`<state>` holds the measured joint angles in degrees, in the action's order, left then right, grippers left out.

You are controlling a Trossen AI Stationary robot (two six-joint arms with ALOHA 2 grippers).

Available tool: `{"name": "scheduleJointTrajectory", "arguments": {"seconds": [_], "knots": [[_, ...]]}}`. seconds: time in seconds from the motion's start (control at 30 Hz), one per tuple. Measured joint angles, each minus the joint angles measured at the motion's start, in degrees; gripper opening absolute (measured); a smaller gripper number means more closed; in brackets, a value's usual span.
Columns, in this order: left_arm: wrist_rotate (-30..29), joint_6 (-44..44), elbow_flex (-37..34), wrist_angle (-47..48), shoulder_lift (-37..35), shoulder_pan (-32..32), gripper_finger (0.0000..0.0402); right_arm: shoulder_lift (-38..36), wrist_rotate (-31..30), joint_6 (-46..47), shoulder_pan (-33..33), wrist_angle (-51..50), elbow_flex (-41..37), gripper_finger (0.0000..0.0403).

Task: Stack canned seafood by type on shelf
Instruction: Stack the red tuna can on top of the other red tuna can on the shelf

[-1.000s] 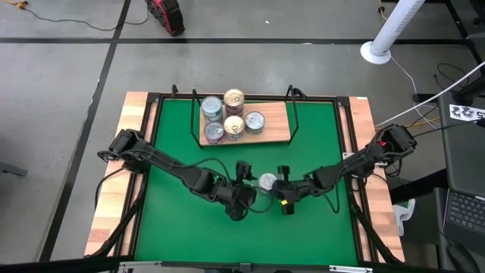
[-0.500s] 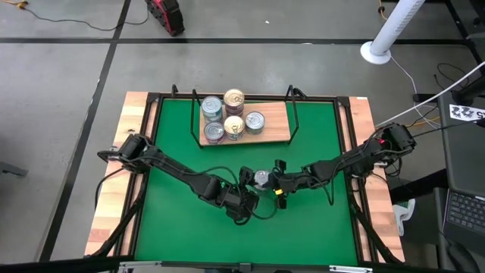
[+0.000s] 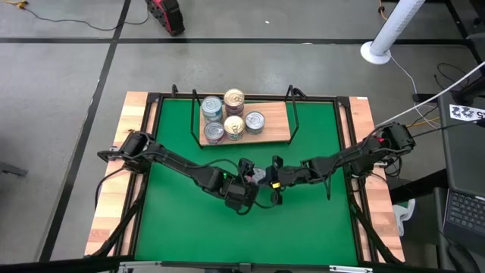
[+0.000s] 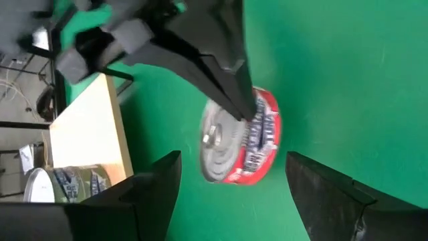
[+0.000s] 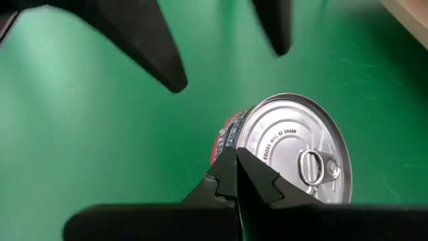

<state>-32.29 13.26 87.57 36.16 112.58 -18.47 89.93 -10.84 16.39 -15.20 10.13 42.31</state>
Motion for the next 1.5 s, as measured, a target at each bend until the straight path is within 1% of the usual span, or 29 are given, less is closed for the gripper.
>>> {"name": "scheduleJointTrajectory", "arguments": {"seconds": [0.23,0.47,0.93,1.0,1.1,1.23,1.33,1.5], "knots": [[-0.20,1.35,0.00,0.56,2.61,0.14,0.0265,-0.03,-0.05,0.30,1.09,0.61,0.04,0.0000],[-3.12,0.65,0.00,0.25,4.97,0.81,0.0265,-0.07,0.42,0.32,1.02,0.92,0.04,0.0000],[-3.37,0.65,0.00,-3.25,7.19,2.53,0.0263,-0.09,0.40,0.30,1.01,2.44,0.06,0.0000],[-3.43,0.37,0.00,-3.56,7.83,2.53,0.0255,-0.09,0.49,0.32,1.00,2.47,0.06,0.0000],[-3.54,0.36,0.00,-3.83,8.04,2.51,0.0226,-0.09,1.40,0.30,1.00,2.62,0.06,0.0000],[-3.54,0.39,0.00,-3.44,8.02,2.43,0.0173,-0.09,2.00,0.29,1.02,2.73,0.06,0.0007],[-3.46,0.85,-0.02,-3.21,8.00,2.10,0.0134,-0.11,2.00,0.27,1.06,3.39,0.10,0.0020],[-3.94,1.66,0.10,-1.93,7.82,1.58,0.0130,-0.11,2.36,2.72,1.00,3.74,0.10,0.0064]]}}
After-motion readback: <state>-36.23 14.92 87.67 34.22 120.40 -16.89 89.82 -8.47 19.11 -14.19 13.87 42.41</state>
